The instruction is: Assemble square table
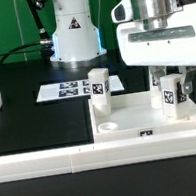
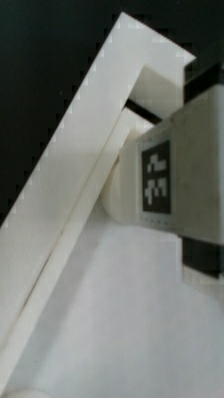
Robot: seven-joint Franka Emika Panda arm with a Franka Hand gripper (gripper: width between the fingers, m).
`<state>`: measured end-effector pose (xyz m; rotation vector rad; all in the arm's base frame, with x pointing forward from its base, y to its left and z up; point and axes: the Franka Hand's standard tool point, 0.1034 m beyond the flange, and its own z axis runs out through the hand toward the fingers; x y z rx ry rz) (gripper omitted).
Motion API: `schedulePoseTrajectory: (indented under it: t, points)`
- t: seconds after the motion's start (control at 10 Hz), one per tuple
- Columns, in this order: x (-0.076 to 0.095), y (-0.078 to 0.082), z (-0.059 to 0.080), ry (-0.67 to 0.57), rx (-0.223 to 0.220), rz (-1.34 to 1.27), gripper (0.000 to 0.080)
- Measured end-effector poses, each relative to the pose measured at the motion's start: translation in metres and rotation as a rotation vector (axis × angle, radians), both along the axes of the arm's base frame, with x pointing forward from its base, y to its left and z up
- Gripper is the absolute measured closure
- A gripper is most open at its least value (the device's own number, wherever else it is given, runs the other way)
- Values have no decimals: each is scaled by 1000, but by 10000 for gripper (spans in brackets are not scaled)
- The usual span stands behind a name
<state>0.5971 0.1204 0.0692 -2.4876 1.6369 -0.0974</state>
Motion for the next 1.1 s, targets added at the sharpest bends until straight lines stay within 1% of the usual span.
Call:
schedulePoseTrajectory:
  t: [0.1, 0.2, 0.3, 0.4, 0.5, 0.6, 0.9, 1.1]
  points:
    - [0, 0, 0, 0, -1, 5, 434]
    - [-1, 1, 0, 2, -9, 51, 434]
    - [-2, 4, 0, 5, -20, 138, 298]
    - [-1, 4, 1, 1, -27, 198, 182]
    - [0, 4, 1, -7, -44, 319, 160]
    - [0, 3, 1, -13, -56, 415, 160]
    - [0, 3, 1, -29, -76, 573, 150]
    - [0, 2, 1, -45, -133, 830, 150]
